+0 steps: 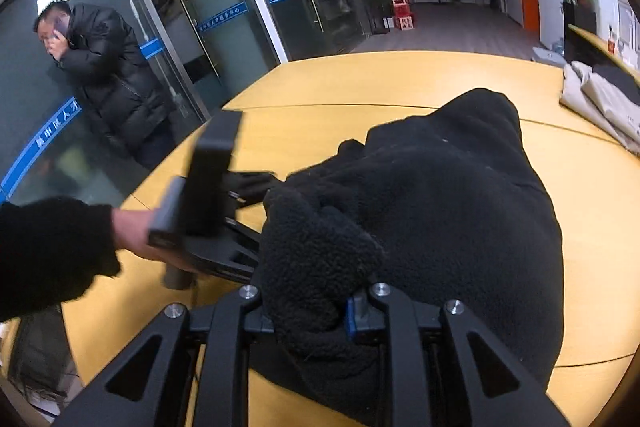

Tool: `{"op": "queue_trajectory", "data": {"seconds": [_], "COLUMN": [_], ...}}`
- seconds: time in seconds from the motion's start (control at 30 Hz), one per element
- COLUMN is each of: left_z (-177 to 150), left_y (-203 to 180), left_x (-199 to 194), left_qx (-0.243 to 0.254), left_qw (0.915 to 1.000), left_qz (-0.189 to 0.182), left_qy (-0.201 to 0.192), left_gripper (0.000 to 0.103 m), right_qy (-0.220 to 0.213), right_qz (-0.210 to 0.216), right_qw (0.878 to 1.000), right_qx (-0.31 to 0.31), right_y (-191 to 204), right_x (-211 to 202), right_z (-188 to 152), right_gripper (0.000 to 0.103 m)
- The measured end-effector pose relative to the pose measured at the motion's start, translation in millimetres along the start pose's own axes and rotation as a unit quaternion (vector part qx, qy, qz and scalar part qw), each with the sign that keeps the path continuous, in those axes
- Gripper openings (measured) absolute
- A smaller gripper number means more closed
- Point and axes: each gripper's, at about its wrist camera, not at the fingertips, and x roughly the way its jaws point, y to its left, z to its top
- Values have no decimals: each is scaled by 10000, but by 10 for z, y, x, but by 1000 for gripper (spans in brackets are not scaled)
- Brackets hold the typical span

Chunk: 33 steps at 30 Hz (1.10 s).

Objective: Fold clothes

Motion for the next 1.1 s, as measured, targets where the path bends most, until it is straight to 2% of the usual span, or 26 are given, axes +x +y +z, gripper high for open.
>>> {"op": "queue_trajectory", "data": {"seconds": [0.13,0.23,0.33,0.4,0.5,0.63,0.7,0.77,0.83,0.93,1.0,1.1], "left_z": [2,-83,0,98,298,504,600,592,502,218,-38,-156], "left_y": [50,53,171,224,132,85,67,91,50,-27,61,201], "left_x": [-533,-1096,-1566,-1771,-1823,-1480,-1202,-1103,-1073,-1109,-1173,-884], "left_qx": [149,410,161,-183,-313,-469,-663,-791,-828,-944,-1080,-1340], "left_qw": [9992,9955,9924,9921,9925,9904,9893,9885,9890,9906,9914,9898], "left_qz": [366,852,1204,1145,749,384,273,209,200,159,134,-1], "left_qy": [-61,-71,-208,-476,-912,-1245,-1273,-1274,-1212,-978,-730,-474], "left_gripper": [73,73,74,80,88,89,89,89,89,89,89,89], "right_qy": [216,479,793,951,1051,1093,1045,886,687,353,89,-341], "right_qz": [-119,-269,-512,-747,-940,-1030,-875,-760,-726,-709,-599,-476], "right_qw": [9990,9954,9849,9723,9577,9366,9344,9433,9634,9850,9935,9978], "right_qx": [-361,-788,-1448,-2002,-2510,-3167,-3290,-3107,-2487,-1530,-964,-318], "right_y": [36,142,233,347,444,533,522,461,278,0,-146,-336], "right_x": [133,206,248,289,339,372,296,150,34,-93,-176,-339], "right_z": [73,44,-131,-248,-384,-564,-636,-643,-576,-457,-375,-281], "right_gripper": [22,22,24,26,30,39,39,36,28,26,25,25]}}
